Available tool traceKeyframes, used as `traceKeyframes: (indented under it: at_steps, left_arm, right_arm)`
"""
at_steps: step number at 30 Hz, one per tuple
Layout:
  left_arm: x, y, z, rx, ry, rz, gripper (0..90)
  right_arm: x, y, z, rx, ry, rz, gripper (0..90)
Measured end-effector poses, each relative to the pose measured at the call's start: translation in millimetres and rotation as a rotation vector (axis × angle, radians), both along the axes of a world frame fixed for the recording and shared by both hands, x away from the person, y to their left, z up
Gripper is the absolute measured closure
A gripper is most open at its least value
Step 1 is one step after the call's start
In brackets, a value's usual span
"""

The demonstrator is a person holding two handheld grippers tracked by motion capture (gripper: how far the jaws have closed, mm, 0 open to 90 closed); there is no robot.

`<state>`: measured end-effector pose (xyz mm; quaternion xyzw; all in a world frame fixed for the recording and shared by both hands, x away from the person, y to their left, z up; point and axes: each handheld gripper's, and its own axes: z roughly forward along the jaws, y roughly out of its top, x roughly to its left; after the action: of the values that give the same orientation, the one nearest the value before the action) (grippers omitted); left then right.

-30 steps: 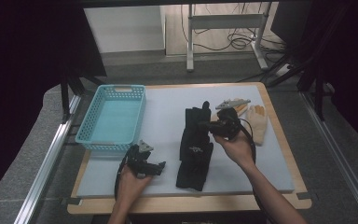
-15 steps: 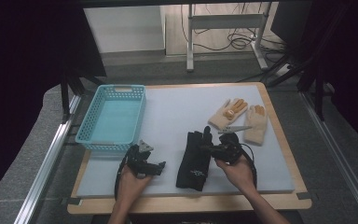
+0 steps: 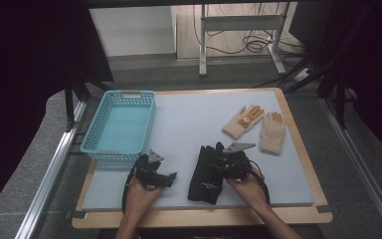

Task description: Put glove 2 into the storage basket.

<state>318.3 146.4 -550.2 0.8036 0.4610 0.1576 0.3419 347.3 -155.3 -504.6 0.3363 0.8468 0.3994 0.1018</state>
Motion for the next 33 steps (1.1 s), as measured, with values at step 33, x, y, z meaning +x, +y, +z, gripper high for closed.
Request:
traceKeyframes:
  at_steps: [33]
  left_arm:
    - [-6.2, 23.4, -0.3, 0.017, 0.001, 0.015, 0.4]
  right_arm:
    - [-38.1, -19.8, -26.8, -0.015, 0.042, 0.169, 88.5]
